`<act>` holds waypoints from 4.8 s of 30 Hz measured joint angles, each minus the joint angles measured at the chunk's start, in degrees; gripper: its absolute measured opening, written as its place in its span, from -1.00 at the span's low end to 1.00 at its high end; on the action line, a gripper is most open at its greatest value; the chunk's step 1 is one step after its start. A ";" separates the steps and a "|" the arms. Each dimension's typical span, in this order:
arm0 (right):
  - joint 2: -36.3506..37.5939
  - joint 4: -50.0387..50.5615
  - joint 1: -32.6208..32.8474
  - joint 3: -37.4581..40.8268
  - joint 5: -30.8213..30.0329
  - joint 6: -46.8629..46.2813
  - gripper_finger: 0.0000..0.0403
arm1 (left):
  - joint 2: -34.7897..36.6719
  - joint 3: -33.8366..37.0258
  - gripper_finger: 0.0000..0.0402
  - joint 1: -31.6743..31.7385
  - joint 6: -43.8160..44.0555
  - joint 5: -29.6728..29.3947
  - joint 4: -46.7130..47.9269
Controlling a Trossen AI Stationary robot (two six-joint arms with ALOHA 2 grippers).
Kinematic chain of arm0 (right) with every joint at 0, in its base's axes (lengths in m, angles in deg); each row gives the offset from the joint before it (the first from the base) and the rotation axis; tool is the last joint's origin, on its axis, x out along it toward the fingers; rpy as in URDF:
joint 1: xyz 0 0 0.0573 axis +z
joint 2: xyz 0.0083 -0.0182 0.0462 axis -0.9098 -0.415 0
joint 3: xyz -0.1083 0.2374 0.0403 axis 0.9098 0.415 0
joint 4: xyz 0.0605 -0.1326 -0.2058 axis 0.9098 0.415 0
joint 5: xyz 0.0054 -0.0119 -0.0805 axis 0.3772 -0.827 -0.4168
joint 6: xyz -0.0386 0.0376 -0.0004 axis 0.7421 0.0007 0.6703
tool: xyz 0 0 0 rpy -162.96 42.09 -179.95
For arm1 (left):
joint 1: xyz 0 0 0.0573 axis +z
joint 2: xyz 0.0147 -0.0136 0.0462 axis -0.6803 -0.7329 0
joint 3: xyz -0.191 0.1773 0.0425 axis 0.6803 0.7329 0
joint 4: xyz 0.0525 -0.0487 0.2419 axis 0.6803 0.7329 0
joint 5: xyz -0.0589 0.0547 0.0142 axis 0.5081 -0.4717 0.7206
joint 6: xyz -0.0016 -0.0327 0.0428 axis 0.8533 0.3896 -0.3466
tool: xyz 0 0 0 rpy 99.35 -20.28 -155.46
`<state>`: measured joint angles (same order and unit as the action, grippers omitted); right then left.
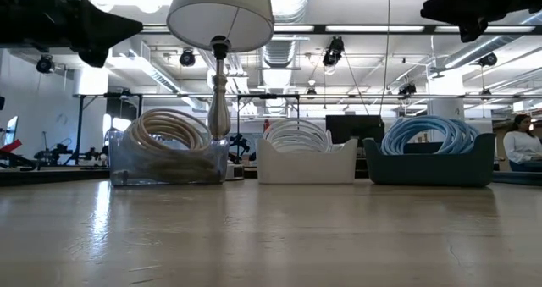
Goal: Sort HDMI cables
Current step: Return to Home Position
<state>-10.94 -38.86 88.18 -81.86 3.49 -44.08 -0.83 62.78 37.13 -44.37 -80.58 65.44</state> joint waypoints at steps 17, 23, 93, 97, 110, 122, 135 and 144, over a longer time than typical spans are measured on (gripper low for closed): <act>19.45 -0.06 0.00 9.70 0.49 3.77 -0.63 | 0.29 5.68 -0.94 0.07 1.96 0.98 -6.54; 19.70 -0.43 -0.02 13.20 8.23 4.21 -0.66 | 0.20 5.70 -0.94 0.11 1.53 0.98 -5.81; 16.58 -7.53 -12.22 20.72 25.46 10.85 -0.63 | 0.00 5.81 -0.94 0.09 2.25 1.03 -5.68; 16.58 -7.53 -12.22 20.72 25.48 10.85 -0.60 | 0.00 5.81 -0.94 0.09 2.25 1.03 -5.68; 16.58 -7.53 -12.22 20.72 25.49 10.84 -0.55 | -0.01 5.81 -0.94 0.04 2.25 1.03 -5.68; 16.58 -7.53 -12.22 20.72 25.49 10.85 -0.66 | -0.01 5.81 -0.94 0.07 2.24 1.03 -5.68; 16.58 -7.53 -12.24 20.72 25.46 10.85 -0.57 | 0.00 5.81 -0.94 0.07 2.25 1.01 -5.66; 16.58 -7.54 -12.24 20.72 25.46 10.85 -0.55 | 0.00 5.81 -0.94 0.11 2.25 1.03 -5.68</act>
<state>5.64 -46.40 75.94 -61.14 28.95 -33.23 -0.83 68.60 37.24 -42.12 -79.55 59.76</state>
